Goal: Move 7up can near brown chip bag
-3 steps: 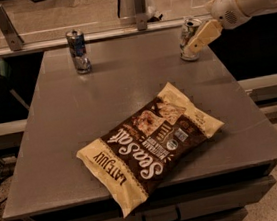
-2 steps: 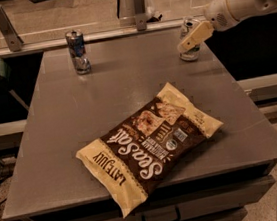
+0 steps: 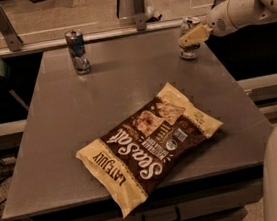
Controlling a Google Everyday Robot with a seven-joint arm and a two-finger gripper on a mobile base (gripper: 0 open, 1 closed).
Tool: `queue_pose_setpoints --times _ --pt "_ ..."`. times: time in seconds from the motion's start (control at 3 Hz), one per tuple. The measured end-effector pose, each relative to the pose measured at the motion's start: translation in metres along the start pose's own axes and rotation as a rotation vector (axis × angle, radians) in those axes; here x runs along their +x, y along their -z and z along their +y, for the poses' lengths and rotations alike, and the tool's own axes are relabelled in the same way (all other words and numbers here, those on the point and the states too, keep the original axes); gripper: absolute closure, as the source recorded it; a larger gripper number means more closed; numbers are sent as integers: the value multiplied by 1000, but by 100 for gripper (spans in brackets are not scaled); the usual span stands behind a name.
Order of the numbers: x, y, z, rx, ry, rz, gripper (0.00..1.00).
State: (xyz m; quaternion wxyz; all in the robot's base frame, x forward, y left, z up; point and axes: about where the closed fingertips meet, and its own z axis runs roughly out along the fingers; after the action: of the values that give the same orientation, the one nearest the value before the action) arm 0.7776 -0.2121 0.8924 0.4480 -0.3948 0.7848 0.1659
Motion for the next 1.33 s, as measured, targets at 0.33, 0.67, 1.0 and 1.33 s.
queue_pose_setpoints --times 0.33,0.67,1.0,1.33 --pt "-12 17 17 -59 16 -48 71" --pt "-42 56 47 -121 91 -116 95" --pt "-44 54 50 -130 97 -119 100" --pt "-42 48 79 -209 105 -119 100"
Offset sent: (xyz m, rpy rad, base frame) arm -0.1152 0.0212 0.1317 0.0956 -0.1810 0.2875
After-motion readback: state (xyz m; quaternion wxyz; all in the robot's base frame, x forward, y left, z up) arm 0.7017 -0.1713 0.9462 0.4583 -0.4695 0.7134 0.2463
